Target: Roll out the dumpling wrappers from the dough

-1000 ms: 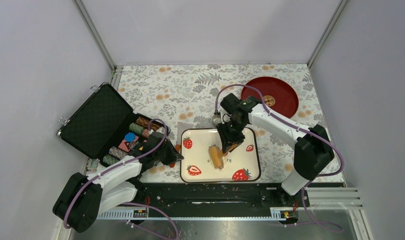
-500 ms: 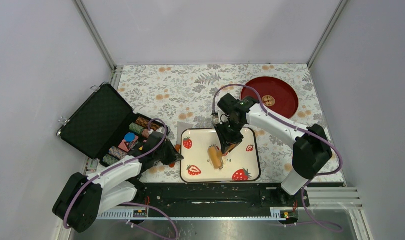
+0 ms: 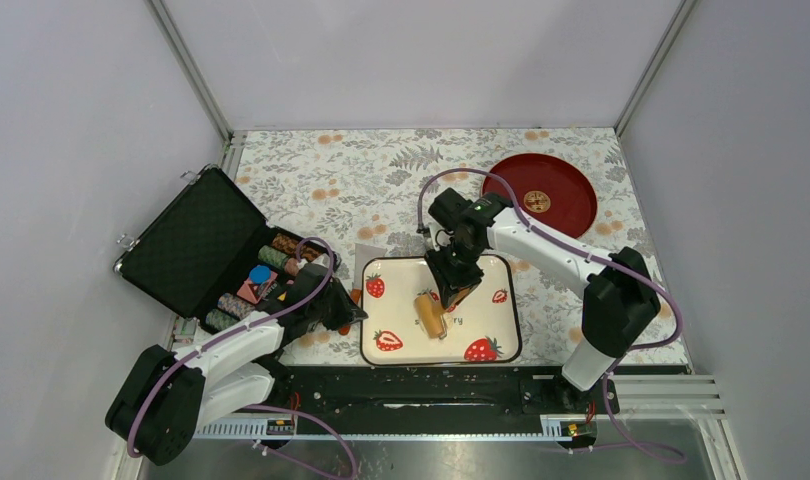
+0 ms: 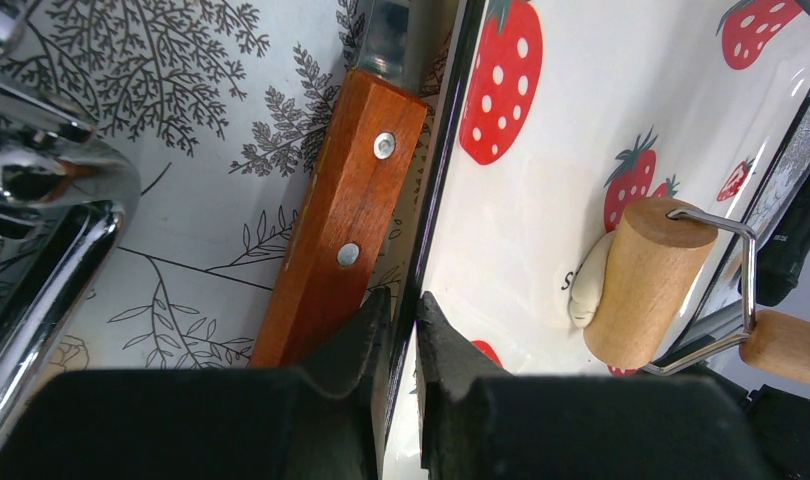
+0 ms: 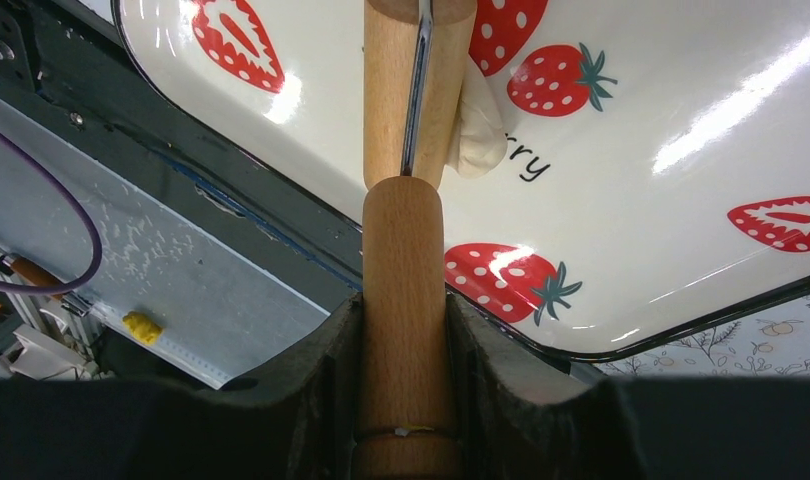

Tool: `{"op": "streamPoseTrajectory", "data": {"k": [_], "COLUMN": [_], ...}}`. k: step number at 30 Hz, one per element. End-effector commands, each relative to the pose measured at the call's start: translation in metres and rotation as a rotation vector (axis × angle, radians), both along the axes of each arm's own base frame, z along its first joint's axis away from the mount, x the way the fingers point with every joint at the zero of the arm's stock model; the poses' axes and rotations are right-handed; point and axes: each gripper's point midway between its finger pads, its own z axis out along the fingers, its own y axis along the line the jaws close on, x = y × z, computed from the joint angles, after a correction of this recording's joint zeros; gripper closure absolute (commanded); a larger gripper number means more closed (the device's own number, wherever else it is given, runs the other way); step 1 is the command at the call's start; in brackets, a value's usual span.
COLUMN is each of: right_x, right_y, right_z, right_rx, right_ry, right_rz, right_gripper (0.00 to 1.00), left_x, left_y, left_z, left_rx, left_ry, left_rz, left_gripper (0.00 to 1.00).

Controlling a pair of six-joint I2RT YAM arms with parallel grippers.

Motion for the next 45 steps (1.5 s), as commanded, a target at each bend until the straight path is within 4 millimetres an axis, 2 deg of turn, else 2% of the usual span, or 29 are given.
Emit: {"op": "streamPoseTrajectory", "data": {"k": [1, 20, 33, 45], "right_x": [-0.032, -0.044, -0.053, -0.056], "right_y": [-0.035, -0.021, -0.011, -0.001], "right_z": [-0.051, -0.045, -0.026, -0.020], "right_rx": [-0.244, -0.209, -0.133, -0.079], "right_ry": [0.100, 0.130, 0.137, 0.157], "right_rz": [0.139, 0.226, 0.256, 0.254], "right_gripper": [1.00, 1.00, 1.00, 1.00], "left_x": [0.010, 0.008, 0.008, 0.009], "left_y": [0.015, 0.015, 0.015, 0.015], "left_z": [-0.007, -0.008, -0.008, -0.008], "left_rx": [0.045, 0.029, 0.025, 0.025], "left_ry": [-0.026, -0.022, -0.023, -0.023], "left_rz": [0.076, 0.075, 0.077, 0.077], "left_gripper": [1.00, 1.00, 1.00, 1.00]}}
